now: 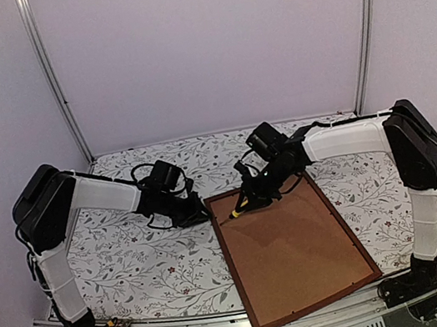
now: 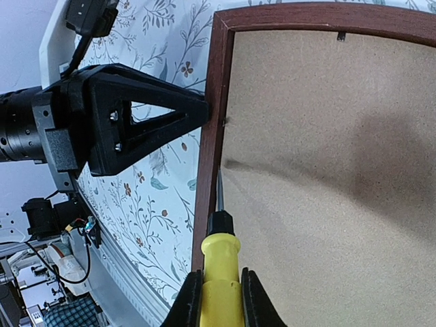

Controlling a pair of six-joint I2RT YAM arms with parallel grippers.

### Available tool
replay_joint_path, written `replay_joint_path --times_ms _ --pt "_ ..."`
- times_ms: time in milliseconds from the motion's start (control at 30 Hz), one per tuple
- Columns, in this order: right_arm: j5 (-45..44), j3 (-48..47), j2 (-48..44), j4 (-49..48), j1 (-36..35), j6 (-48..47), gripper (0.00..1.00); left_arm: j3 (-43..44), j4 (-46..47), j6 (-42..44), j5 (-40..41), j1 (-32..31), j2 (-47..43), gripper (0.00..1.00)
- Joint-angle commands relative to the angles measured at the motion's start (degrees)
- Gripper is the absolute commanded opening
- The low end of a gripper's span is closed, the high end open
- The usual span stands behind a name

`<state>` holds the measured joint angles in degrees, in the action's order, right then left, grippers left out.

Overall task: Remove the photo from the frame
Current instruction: Release the fastener from the backboard.

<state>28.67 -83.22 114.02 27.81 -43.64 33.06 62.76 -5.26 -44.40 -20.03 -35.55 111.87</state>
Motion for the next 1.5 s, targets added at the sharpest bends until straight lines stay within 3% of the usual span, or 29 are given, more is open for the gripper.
replay_joint_path --times_ms 0,733,1467 --pt "2.4 2.0 -2.8 -4.1 1.8 1.3 0.0 0.5 0.0 -0.3 -1.6 -1.0 -1.0 0.19" --pt "7.1 1.4 4.3 -8.6 4.5 -0.5 0.0 -1.0 1.5 -2.7 -2.5 -2.2 0.0 0.11" --pt "7.3 -1.4 7.3 -5.1 4.6 -2.3 0.0 -0.7 1.5 -2.6 -2.9 -2.5 1.0 0.07"
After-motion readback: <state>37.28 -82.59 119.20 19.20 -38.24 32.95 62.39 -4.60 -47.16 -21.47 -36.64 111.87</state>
